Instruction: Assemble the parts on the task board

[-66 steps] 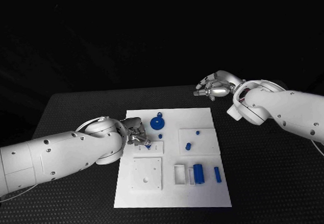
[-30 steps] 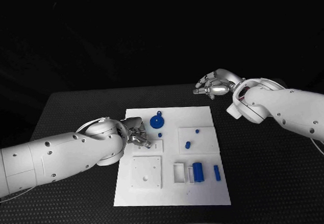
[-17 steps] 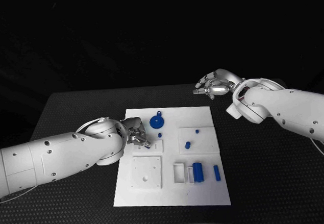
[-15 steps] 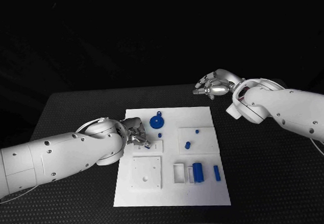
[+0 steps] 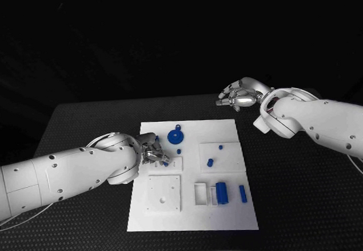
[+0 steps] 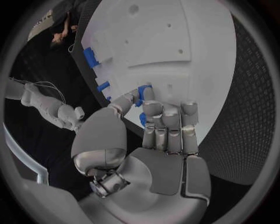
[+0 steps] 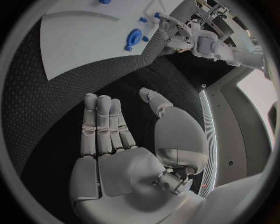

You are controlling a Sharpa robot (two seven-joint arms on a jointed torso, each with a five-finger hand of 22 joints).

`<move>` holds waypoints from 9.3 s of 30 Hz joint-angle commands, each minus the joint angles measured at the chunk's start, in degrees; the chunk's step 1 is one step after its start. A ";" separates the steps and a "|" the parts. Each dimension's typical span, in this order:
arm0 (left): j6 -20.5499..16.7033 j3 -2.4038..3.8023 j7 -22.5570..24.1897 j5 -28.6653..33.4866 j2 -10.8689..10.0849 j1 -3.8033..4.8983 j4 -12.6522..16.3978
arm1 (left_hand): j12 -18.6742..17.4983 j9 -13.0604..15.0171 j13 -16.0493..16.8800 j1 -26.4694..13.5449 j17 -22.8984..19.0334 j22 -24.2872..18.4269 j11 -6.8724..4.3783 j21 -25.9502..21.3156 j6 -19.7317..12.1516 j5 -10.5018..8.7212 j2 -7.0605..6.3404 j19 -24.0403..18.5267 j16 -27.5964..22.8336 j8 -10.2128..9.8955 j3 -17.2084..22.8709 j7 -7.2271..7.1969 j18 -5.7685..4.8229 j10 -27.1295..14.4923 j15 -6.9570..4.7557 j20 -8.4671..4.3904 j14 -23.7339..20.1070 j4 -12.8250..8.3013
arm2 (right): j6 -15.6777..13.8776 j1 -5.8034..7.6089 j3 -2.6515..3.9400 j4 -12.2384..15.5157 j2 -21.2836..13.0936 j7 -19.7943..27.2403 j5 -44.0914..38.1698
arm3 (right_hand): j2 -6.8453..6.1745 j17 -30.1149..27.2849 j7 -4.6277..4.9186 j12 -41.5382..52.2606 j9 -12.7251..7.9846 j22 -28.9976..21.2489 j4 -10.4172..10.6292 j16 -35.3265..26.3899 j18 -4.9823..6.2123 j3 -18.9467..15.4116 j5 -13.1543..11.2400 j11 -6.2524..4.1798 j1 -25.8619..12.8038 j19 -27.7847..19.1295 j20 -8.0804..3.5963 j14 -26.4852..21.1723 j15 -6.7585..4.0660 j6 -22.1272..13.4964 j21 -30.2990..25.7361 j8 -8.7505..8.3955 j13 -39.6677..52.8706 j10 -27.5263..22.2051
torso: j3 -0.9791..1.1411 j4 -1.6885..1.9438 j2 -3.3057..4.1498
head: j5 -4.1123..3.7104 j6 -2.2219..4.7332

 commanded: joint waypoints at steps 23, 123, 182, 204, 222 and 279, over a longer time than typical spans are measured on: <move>2.68 -0.25 -2.21 -0.42 0.53 -0.27 -0.57 | 0.13 -0.79 -0.43 1.13 -0.53 0.85 0.25 0.29 -0.82 -1.10 0.74 -0.18 -0.15 -0.06 5.73 -0.04 0.53 -1.02 -1.45 -7.22 0.58 -4.07 | 0.52 -0.02 0.01 0.17 -0.20 0.39 -0.07 | -0.07 -0.11 0.45 0.30 -0.08 1.15 0.24 0.39 0.68 -0.03 0.36 -0.07 -0.44 0.19 0.05 -0.47 0.05 -0.10 -0.20 0.32 -0.14 -0.48 | 0.00 -0.03 0.02 | 0.02 -0.18; 3.96 -0.14 -0.28 -0.73 2.55 0.01 -1.83 | 0.88 1.46 -2.84 -0.55 -2.79 0.99 2.09 -0.11 -6.03 0.26 6.42 -1.65 -0.26 -7.28 6.16 2.22 0.25 -3.68 -0.76 -6.82 -1.03 -1.56 | 0.89 -0.09 0.01 -0.01 0.00 0.50 0.12 | -0.08 -0.23 0.48 0.43 -0.16 1.14 0.44 0.46 0.68 -0.14 0.45 -0.04 -0.67 0.16 0.07 -0.51 0.08 -0.23 -0.18 0.28 -0.35 -0.54 | -0.01 0.00 -0.06 | 0.13 0.12; 15.33 0.35 0.03 4.94 2.80 3.63 -2.93 | 0.84 3.34 -3.30 1.37 -3.18 0.85 1.48 0.20 -5.29 3.25 4.88 -0.84 -0.24 -7.17 7.29 1.65 0.33 -3.18 -1.31 -7.08 -0.12 -2.35 | 1.35 -0.39 0.01 -0.12 0.23 0.56 0.24 | -0.06 -0.30 0.51 0.52 -0.21 1.16 0.34 0.51 0.68 -0.23 0.45 -0.02 -0.61 0.12 0.05 -0.54 0.09 -0.34 -0.14 0.26 -0.49 -0.59 | -0.02 -0.05 0.04 | 0.43 0.24; 19.77 0.25 -1.47 2.80 4.12 4.20 -5.31 | 0.92 3.65 -3.26 1.80 -3.17 0.90 1.49 0.19 -5.33 3.47 4.84 -1.02 -0.17 -7.19 7.25 1.65 0.26 -3.32 -1.28 -7.03 -0.24 -2.47 | 1.38 -0.40 0.01 -0.13 0.31 0.55 0.24 | -0.05 -0.33 0.51 0.56 -0.22 1.16 0.30 0.53 0.68 -0.27 0.46 -0.01 -0.60 0.09 0.06 -0.56 0.10 -0.35 -0.13 0.27 -0.55 -0.62 | 0.01 0.01 -0.01 | 0.48 -0.19; 20.08 -0.01 -1.55 2.18 4.56 4.19 -6.11 | 0.97 3.86 -3.23 1.82 -3.17 0.92 1.50 0.20 -5.29 3.65 4.87 -1.09 -0.14 -7.16 7.11 1.66 0.21 -3.40 -1.27 -6.99 -0.32 -2.42 | 1.44 -0.40 0.01 -0.09 0.29 0.57 0.24 | -0.05 -0.35 0.52 0.58 -0.23 1.16 0.28 0.54 0.68 -0.31 0.47 -0.01 -0.61 0.08 0.06 -0.57 0.10 -0.35 -0.13 0.27 -0.59 -0.63 | 0.02 0.00 0.02 | 0.54 -0.23; 23.61 -0.06 -2.22 6.85 6.53 4.41 -9.68 | 1.28 5.35 -3.09 1.98 -3.21 1.01 1.32 0.29 -4.88 5.78 5.07 -1.49 0.11 -6.87 6.74 1.45 0.09 -3.92 -1.33 -6.94 -0.71 -3.40 | 1.49 -0.40 0.01 -0.07 0.52 0.60 0.24 | -0.04 -0.44 0.53 0.67 -0.27 1.16 0.22 0.58 0.68 -0.40 0.53 0.01 -0.63 0.02 0.08 -0.63 0.12 -0.40 -0.11 0.28 -0.74 -0.70 | 0.04 -0.03 0.02 | 0.52 -0.39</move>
